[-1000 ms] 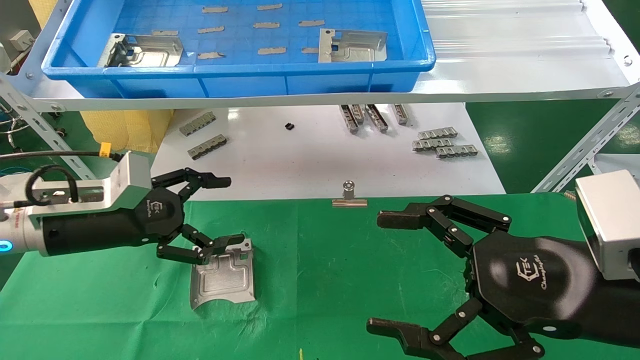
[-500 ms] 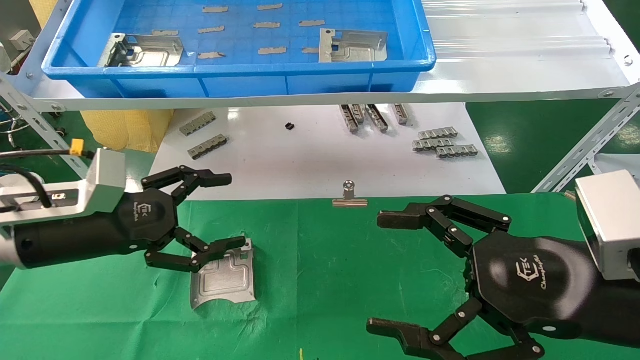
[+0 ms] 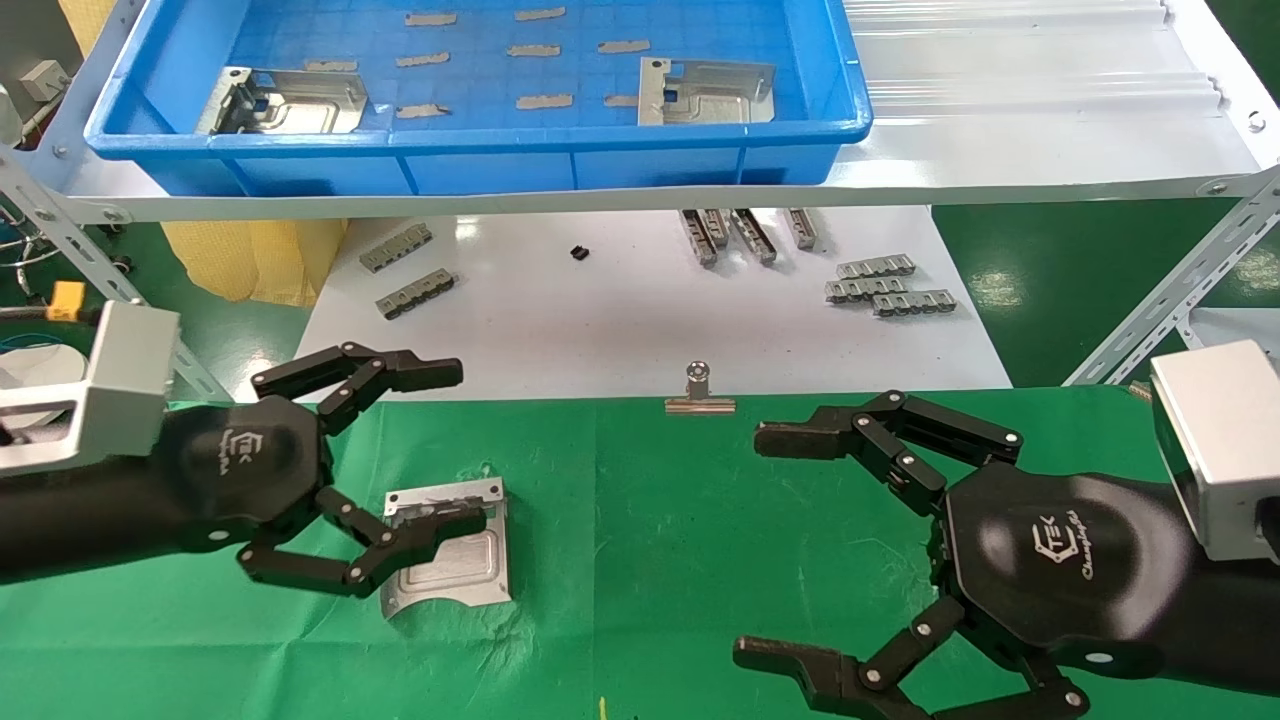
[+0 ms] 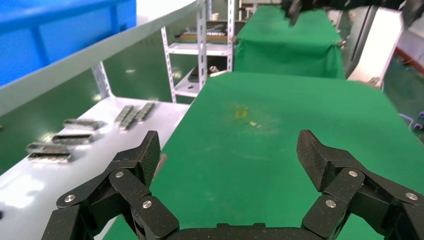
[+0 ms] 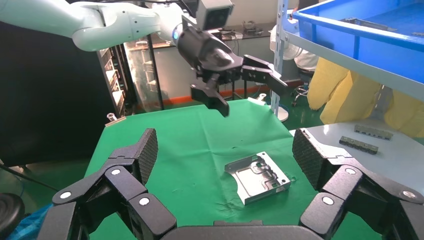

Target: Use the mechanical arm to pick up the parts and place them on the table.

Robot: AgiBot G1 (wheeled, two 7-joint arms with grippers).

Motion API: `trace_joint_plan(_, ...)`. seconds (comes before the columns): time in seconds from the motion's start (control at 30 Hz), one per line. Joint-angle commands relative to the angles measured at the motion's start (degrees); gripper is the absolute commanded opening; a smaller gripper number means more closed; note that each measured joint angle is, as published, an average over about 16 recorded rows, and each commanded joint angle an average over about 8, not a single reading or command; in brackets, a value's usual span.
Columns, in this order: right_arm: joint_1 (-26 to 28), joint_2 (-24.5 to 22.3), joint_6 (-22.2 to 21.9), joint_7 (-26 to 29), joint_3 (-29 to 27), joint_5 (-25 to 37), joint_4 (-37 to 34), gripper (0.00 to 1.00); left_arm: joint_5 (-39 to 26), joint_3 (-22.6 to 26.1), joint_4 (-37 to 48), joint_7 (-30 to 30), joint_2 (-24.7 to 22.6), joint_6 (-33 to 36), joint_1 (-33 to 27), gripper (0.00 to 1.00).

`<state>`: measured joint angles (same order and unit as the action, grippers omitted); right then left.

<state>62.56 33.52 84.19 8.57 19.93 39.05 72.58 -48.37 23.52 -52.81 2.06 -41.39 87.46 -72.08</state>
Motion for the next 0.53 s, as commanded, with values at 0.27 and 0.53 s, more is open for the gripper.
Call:
trace_joint_plan(0.27,0.0,0.0,0.0,0.0,0.0,0.0,0.0,1.0,3.4,-3.9,-10.9,-6.7,3.3,-0.9,5.5,1.0)
trace_joint_plan(0.53,0.0,0.0,0.0,0.0,0.0,0.0,0.0,1.0,5.8,-6.7,-18.6,-11.5,5.7,-1.6,9.4,1.0)
